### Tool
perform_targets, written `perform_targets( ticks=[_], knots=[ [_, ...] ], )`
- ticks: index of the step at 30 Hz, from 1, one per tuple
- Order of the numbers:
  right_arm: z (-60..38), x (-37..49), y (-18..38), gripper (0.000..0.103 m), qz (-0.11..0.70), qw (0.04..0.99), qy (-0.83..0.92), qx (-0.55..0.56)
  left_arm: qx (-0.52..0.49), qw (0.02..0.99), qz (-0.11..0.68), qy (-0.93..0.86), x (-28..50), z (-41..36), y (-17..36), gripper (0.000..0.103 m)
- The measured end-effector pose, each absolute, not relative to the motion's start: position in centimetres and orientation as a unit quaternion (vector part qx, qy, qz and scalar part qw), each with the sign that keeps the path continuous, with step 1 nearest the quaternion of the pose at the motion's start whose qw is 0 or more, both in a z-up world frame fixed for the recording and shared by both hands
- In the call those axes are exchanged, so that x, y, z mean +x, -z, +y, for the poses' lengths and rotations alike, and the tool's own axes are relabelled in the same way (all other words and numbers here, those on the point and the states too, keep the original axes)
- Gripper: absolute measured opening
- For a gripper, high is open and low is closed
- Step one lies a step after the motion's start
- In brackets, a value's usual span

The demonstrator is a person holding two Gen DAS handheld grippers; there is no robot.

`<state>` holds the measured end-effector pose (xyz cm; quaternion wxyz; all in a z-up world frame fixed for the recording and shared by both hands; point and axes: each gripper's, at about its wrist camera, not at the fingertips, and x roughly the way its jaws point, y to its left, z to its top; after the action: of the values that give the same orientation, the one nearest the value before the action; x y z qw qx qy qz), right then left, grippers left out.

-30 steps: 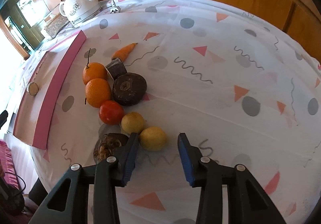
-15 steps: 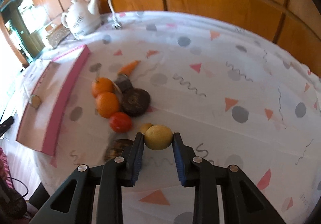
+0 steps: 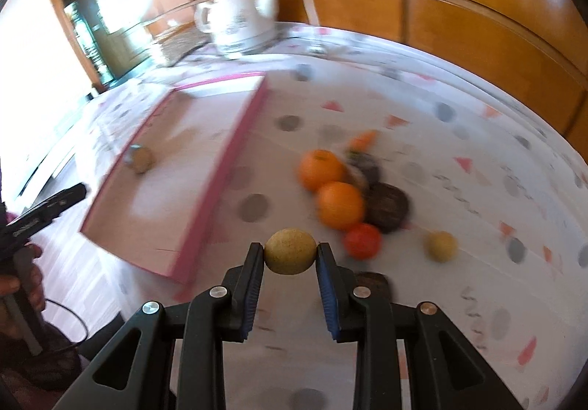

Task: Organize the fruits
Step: 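Carry the yellow fruit into the pink tray and open the right gripper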

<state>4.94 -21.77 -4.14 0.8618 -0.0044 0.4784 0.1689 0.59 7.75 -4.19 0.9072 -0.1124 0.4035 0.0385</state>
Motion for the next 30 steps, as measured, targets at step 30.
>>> perform_targets(
  ticks=[30],
  knots=[
    [-8.6, 10.8, 5.3, 0.03, 0.493, 0.831, -0.255, -0.033, -0.107, 0.912, 0.396, -0.029, 0.7, 7.9, 4.5, 0.086]
  ],
)
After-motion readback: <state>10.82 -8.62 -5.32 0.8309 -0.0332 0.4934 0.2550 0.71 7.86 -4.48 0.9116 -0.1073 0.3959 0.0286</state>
